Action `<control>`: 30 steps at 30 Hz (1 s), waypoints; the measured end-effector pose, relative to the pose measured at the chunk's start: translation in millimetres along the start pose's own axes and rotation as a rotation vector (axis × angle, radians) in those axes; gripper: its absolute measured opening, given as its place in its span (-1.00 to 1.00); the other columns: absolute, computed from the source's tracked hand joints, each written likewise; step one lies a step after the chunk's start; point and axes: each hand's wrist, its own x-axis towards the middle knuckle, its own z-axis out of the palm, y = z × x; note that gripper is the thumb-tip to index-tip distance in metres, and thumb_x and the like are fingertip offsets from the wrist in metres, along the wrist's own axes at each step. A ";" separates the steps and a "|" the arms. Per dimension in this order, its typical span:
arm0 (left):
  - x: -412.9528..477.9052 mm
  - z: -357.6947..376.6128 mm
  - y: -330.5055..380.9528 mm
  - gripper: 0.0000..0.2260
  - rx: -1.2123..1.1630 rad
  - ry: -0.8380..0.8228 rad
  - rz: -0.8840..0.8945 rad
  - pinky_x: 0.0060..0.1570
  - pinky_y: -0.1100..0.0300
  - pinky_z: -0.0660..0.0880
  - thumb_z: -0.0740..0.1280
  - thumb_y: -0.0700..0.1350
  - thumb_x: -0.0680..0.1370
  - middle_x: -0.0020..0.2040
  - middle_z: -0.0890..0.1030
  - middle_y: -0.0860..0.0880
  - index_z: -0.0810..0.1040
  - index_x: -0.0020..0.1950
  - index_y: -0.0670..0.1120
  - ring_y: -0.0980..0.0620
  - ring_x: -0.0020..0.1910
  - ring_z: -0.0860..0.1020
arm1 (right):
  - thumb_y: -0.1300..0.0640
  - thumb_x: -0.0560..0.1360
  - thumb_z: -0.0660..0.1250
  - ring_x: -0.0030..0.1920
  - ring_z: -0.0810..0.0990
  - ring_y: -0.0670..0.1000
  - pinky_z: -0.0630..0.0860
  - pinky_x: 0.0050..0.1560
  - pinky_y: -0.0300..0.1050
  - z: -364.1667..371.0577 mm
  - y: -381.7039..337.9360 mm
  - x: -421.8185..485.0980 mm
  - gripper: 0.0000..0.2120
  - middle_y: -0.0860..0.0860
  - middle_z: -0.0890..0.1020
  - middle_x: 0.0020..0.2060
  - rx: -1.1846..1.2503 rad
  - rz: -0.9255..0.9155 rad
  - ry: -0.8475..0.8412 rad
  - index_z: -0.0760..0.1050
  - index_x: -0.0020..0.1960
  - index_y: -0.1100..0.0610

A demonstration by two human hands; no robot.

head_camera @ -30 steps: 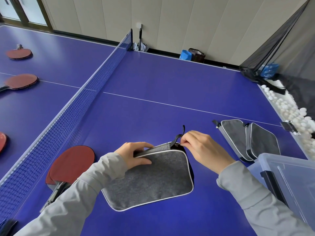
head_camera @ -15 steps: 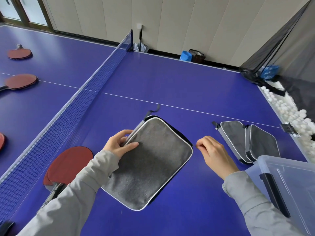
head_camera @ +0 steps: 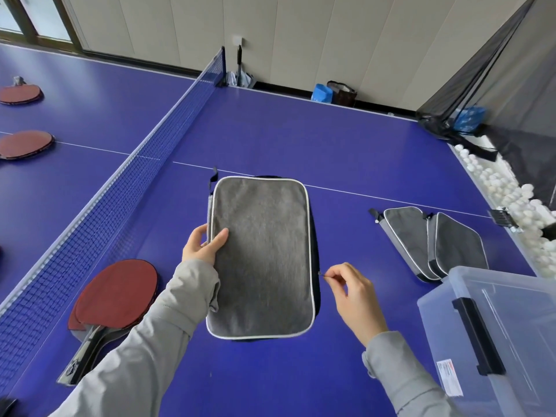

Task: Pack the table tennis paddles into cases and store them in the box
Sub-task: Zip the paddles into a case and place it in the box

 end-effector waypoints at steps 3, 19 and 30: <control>3.1 0.2 2.9 -0.67 -0.034 0.105 -0.061 -0.24 0.17 0.46 0.42 0.01 0.46 -0.19 0.58 -0.05 0.46 0.18 0.03 0.02 -0.32 0.53 | 0.37 0.47 0.36 -0.31 0.48 -0.10 0.40 -0.24 -0.37 4.5 -0.5 -9.1 -0.91 -0.07 0.56 -0.30 0.061 0.077 0.036 0.52 -0.15 0.21; -15.0 32.6 -14.2 -0.56 -0.270 0.487 -0.127 -0.09 0.26 0.30 0.38 -0.11 0.50 -0.30 0.37 0.07 0.35 0.33 -0.10 0.17 -0.35 0.38 | 0.34 0.40 0.42 -0.34 0.50 -0.06 0.49 -0.28 -0.19 55.1 -48.6 -59.8 -0.77 -0.05 0.59 -0.39 0.419 0.405 0.173 0.52 -0.25 0.03; -21.8 46.5 -9.8 -0.54 -0.306 0.551 -0.161 -0.42 0.48 0.31 0.37 -0.15 0.51 -0.32 0.33 0.03 0.30 0.35 -0.14 0.17 -0.38 0.33 | 0.22 0.42 0.45 -0.30 0.54 -0.03 0.53 -0.24 -0.21 81.4 -86.2 -70.4 -0.83 -0.09 0.62 -0.33 0.524 0.412 0.138 0.56 -0.23 -0.03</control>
